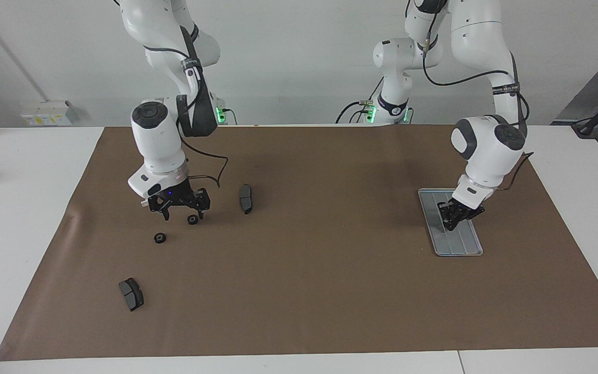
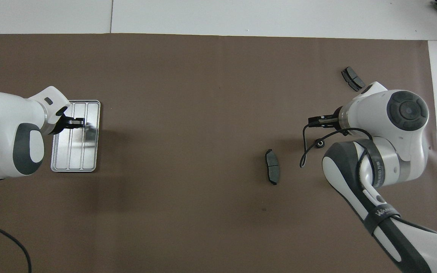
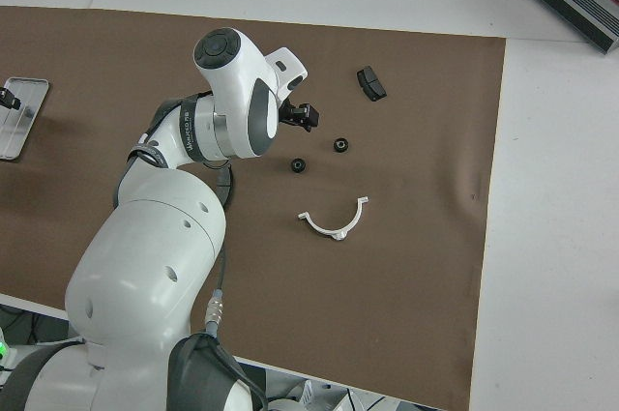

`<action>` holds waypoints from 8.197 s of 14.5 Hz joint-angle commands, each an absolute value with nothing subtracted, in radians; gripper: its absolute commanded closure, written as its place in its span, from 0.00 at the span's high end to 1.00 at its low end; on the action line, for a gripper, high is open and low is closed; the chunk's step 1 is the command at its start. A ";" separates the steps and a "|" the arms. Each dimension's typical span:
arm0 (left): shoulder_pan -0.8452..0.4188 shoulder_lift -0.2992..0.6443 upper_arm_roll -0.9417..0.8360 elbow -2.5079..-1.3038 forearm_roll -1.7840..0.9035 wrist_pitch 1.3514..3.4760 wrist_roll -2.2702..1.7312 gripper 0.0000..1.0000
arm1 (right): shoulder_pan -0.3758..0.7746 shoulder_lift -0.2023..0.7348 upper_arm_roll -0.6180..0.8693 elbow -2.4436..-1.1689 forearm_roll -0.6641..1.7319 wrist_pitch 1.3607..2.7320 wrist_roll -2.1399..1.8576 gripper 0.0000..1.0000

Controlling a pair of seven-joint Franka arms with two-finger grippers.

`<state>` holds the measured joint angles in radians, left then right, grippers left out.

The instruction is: Place bearing gear from tray to pile

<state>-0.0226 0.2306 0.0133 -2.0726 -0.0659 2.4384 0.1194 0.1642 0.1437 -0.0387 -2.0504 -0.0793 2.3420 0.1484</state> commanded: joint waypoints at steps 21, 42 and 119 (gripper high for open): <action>-0.494 0.563 0.015 -1.643 -0.061 2.657 -0.433 0.00 | 0.163 0.208 -0.028 -1.697 -0.017 2.057 0.176 1.00; -0.284 0.140 0.020 -1.893 -0.078 2.177 -0.037 1.00 | 0.484 0.754 0.008 -1.341 0.072 2.579 0.318 1.00; 0.025 -0.014 -0.029 -1.598 -0.015 1.565 0.175 1.00 | 0.017 0.013 -0.124 -1.811 0.032 1.822 0.095 1.00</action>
<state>0.0146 -0.0001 -0.0231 -1.5872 -0.0284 1.5714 0.1727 0.0398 0.0732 -0.1329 -1.7390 0.0325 1.8325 0.0900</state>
